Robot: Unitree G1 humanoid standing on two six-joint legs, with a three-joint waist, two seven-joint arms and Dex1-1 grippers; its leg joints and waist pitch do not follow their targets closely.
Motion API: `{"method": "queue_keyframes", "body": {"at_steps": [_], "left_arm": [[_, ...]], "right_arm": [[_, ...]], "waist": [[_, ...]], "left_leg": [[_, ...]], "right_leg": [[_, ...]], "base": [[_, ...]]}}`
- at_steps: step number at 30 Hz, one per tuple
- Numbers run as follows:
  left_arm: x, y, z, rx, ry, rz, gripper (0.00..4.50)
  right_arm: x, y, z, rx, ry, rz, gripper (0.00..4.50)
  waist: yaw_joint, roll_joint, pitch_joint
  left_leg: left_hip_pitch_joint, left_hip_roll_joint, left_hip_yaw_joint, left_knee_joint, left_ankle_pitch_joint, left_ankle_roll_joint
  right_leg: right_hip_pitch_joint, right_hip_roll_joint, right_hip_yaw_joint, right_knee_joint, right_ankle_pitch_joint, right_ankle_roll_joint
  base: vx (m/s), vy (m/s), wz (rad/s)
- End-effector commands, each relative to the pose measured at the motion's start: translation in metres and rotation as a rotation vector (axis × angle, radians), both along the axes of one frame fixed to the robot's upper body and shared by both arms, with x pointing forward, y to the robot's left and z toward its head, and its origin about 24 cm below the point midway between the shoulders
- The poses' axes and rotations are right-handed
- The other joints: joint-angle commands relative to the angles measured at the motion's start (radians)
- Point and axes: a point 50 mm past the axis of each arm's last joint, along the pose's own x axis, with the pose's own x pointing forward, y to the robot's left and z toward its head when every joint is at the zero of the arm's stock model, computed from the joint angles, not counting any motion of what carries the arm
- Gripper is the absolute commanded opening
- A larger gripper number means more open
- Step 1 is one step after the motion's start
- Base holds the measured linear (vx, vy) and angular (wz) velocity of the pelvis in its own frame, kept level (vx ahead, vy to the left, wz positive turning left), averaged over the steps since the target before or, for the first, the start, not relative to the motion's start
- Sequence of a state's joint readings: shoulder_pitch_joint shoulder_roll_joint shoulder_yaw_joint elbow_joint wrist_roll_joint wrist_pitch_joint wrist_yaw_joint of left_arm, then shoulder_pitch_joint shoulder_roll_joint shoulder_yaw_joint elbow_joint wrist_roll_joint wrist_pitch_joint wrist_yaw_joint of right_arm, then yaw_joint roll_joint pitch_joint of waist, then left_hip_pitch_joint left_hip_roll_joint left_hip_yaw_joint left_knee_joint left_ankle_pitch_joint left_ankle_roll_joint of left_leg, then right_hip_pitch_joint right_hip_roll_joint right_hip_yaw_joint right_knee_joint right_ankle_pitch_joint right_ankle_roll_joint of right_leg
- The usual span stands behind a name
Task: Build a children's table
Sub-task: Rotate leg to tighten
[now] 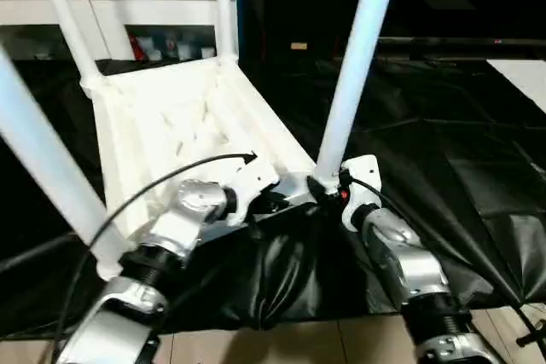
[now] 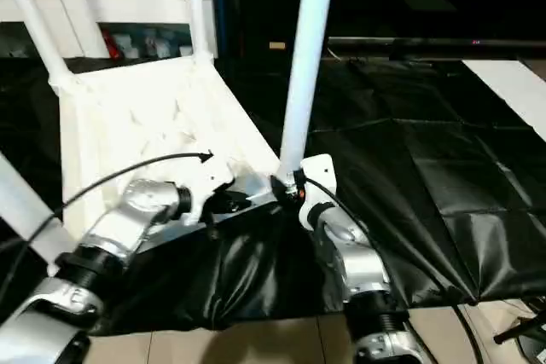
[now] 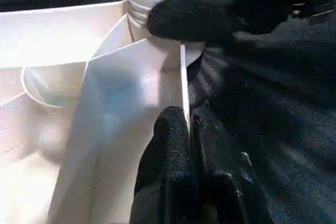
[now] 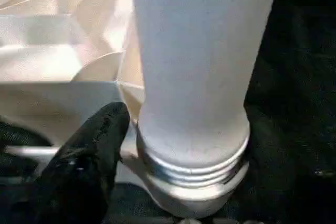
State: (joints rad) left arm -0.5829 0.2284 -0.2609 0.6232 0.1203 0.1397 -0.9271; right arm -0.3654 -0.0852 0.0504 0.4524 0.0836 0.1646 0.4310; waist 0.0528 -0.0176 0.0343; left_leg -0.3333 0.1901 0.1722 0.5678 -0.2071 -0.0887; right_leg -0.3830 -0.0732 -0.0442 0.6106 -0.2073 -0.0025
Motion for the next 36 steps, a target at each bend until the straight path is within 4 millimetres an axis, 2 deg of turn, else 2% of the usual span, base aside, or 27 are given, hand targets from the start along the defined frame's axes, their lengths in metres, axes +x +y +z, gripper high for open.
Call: {"method": "queue_keyframes", "body": {"at_steps": [1,2,3,6,8,9,11,13,14,15,16,17,20,21,24,30,36], "left_arm": [[-0.015,0.010,-0.029,0.091,0.111,-0.007,0.00],[-0.016,0.019,-0.028,0.095,0.116,-0.024,0.00],[-0.017,0.022,-0.027,0.091,0.117,-0.033,0.00],[-0.020,0.027,-0.021,0.050,0.101,-0.099,0.00],[-0.022,0.029,-0.018,0.034,0.094,-0.134,0.00],[-0.025,0.031,-0.016,0.023,0.079,-0.183,0.00],[-0.029,0.038,-0.013,-0.003,0.086,-0.248,0.00],[-0.030,0.041,-0.010,-0.009,0.098,-0.272,0.00],[-0.029,0.042,-0.010,-0.006,0.099,-0.276,0.00],[-0.030,0.044,-0.009,-0.004,0.105,-0.291,0.00],[-0.030,0.044,-0.009,-0.004,0.105,-0.292,0.00],[-0.030,0.046,-0.008,0.006,0.111,-0.314,0.00],[-0.029,0.049,-0.006,0.004,0.126,-0.337,0.00],[-0.029,0.050,-0.005,0.002,0.128,-0.337,0.00],[-0.031,0.053,-0.003,-0.011,0.158,-0.373,0.00],[-0.032,0.058,-0.005,0.002,0.181,-0.377,0.00],[-0.029,0.063,-0.004,0.014,0.180,-0.372,0.00]], "right_arm": [[-0.001,0.022,0.024,0.034,-0.092,0.231,3.99],[-0.002,0.011,0.027,0.000,-0.094,0.295,3.99],[-0.003,0.008,0.028,-0.014,-0.097,0.321,4.27],[-0.004,-0.001,0.032,-0.035,-0.104,0.380,4.47],[-0.005,-0.005,0.034,-0.040,-0.103,0.407,4.47],[-0.006,-0.009,0.035,-0.050,-0.103,0.445,4.47],[-0.010,-0.017,0.036,-0.068,-0.079,0.539,4.47],[-0.015,-0.022,0.035,-0.082,-0.043,0.624,4.47],[-0.016,-0.022,0.034,-0.085,-0.033,0.643,4.47],[-0.018,-0.024,0.033,-0.096,-0.015,0.676,4.47],[-0.018,-0.024,0.033,-0.096,-0.014,0.676,4.47],[-0.019,-0.026,0.030,-0.115,0.019,0.705,4.47],[-0.015,-0.029,0.026,-0.134,0.044,0.707,4.47],[-0.014,-0.029,0.026,-0.131,0.045,0.702,4.47],[-0.011,-0.023,0.026,-0.081,0.048,0.711,4.47],[-0.008,-0.015,0.026,-0.029,0.048,0.744,3.93],[-0.007,-0.007,0.019,-0.041,0.081,0.797,3.34]], "waist": [[0.006,-0.009,-0.037],[0.007,-0.010,-0.038],[0.008,-0.009,-0.038],[0.005,-0.009,-0.038],[0.004,-0.009,-0.038],[0.005,-0.010,-0.038],[0.008,-0.010,-0.040],[0.011,-0.009,-0.042],[0.011,-0.009,-0.042],[0.015,-0.010,-0.043],[0.015,-0.011,-0.044],[0.017,-0.018,-0.043],[0.019,-0.017,-0.042],[0.023,-0.014,-0.040],[0.030,-0.017,-0.042],[0.040,-0.016,-0.045],[0.040,-0.014,-0.044]], "left_leg": [[-0.016,0.036,-0.011,-0.071,-0.206,0.043],[-0.016,0.036,-0.010,-0.069,-0.196,0.047],[-0.019,0.036,-0.009,-0.068,-0.174,0.056],[-0.020,0.038,-0.009,-0.068,-0.156,0.063],[-0.019,0.038,-0.010,-0.068,-0.154,0.058],[-0.013,0.040,-0.008,-0.066,-0.162,0.061],[-0.015,0.041,-0.008,-0.065,-0.145,0.069],[-0.009,0.040,-0.002,-0.058,-0.111,0.084],[-0.009,0.040,-0.002,-0.058,-0.111,0.084],[-0.011,0.040,-0.001,-0.056,-0.083,0.097],[-0.013,0.040,-0.001,-0.056,-0.076,0.100],[-0.014,0.039,0.000,-0.055,-0.072,0.105],[-0.012,0.039,0.002,-0.054,-0.087,0.101],[-0.008,0.042,0.002,-0.057,-0.109,0.084],[-0.007,0.043,0.002,-0.057,-0.101,0.075],[-0.007,0.044,0.004,-0.054,-0.064,0.087],[-0.009,0.042,0.003,-0.055,-0.085,0.073]], "right_leg": [[0.032,-0.068,0.046,-0.094,-0.301,-0.150],[0.034,-0.067,0.045,-0.092,-0.285,-0.155],[0.037,-0.067,0.045,-0.088,-0.249,-0.164],[0.037,-0.067,0.044,-0.085,-0.224,-0.171],[0.039,-0.067,0.044,-0.084,-0.221,-0.180],[0.033,-0.065,0.045,-0.084,-0.205,-0.193],[0.039,-0.064,0.045,-0.076,-0.157,-0.206],[0.037,-0.061,0.047,-0.066,-0.065,-0.235],[0.037,-0.061,0.047,-0.066,-0.065,-0.235],[0.042,-0.062,0.045,-0.059,-0.008,-0.252],[0.044,-0.062,0.044,-0.057,0.002,-0.256],[0.045,-0.062,0.043,-0.057,0.005,-0.257],[0.043,-0.065,0.042,-0.060,-0.040,-0.254],[0.040,-0.067,0.042,-0.064,-0.088,-0.252],[0.041,-0.066,0.042,-0.059,-0.079,-0.253],[0.042,-0.066,0.040,-0.050,-0.003,-0.263],[0.043,-0.067,0.039,-0.053,-0.040,-0.263]], "base": [[0.000,0.000,0.00],[0.000,0.000,0.00],[0.000,0.000,0.00],[0.000,0.000,0.00],[0.000,0.000,0.00],[0.000,0.000,0.00],[0.000,0.000,0.00],[0.000,0.000,0.00],[0.000,0.000,0.00],[0.000,0.000,0.00],[0.000,0.000,0.00],[0.000,0.000,0.00],[0.000,0.000,0.00],[0.000,0.000,0.00],[0.000,0.000,0.00],[0.000,0.000,0.00],[0.000,0.000,0.00]]}}
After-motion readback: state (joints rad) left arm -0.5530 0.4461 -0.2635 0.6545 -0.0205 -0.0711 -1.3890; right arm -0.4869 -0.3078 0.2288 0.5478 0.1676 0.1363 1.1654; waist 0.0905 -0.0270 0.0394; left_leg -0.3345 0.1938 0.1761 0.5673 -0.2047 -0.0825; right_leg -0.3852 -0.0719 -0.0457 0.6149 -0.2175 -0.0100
